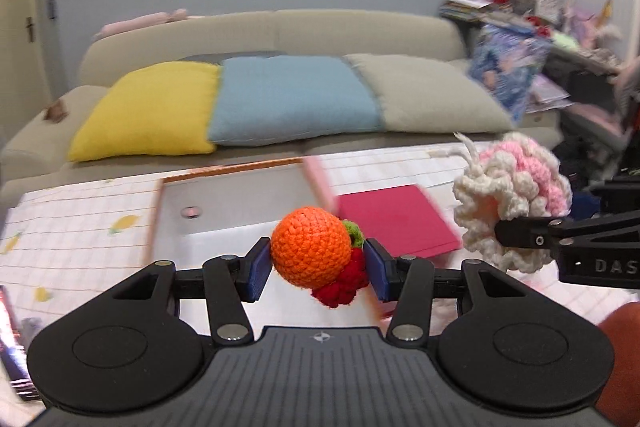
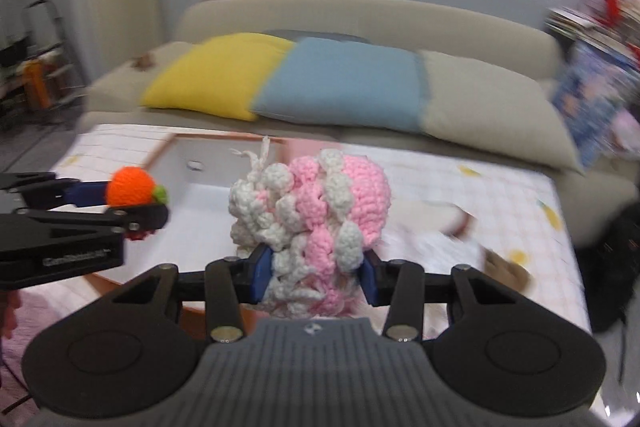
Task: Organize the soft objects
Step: 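Carry the orange ball and crocheted hat over the white box with both tools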
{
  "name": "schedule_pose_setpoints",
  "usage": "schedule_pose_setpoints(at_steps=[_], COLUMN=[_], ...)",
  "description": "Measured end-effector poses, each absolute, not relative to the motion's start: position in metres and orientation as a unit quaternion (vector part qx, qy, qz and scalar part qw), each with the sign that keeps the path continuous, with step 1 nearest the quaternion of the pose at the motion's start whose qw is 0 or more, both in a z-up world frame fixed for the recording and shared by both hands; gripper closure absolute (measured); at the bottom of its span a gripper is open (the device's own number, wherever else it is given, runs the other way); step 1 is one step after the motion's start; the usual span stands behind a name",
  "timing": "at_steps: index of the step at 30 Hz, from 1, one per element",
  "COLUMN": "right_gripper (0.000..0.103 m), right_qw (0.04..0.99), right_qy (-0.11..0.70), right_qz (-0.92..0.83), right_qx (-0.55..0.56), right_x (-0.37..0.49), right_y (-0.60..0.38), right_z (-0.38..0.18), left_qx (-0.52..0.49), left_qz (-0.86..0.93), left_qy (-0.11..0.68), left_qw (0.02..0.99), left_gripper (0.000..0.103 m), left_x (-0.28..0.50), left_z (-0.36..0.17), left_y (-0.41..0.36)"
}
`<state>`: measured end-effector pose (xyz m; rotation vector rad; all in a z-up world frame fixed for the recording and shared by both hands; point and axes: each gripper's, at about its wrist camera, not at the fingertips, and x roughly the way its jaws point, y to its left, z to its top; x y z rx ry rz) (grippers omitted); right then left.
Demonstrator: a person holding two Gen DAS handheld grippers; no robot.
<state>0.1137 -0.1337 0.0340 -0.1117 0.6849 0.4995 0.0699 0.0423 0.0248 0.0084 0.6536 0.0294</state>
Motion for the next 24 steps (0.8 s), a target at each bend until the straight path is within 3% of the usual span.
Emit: schedule_pose_setpoints(at_steps=[5, 14, 24], right_gripper=[0.059, 0.059, 0.058], right_qw=[0.882, 0.795, 0.698], right_qy=[0.336, 0.421, 0.504], right_qz=[0.317, 0.391, 0.430], right_qx=[-0.092, -0.193, -0.271], right_x=[0.127, 0.174, 0.209], right_y=[-0.080, -0.001, 0.039], right_z=[0.027, -0.023, -0.066], left_qx=[-0.009, -0.018, 0.016], left_qz=[0.027, 0.026, -0.002], left_qy=[0.373, 0.469, 0.547], left_qw=[0.928, 0.883, 0.837], left_gripper=[0.047, 0.046, 0.046], left_x=[0.083, 0.113, 0.136], left_z=[0.016, -0.019, -0.062], left_y=[0.075, 0.118, 0.118])
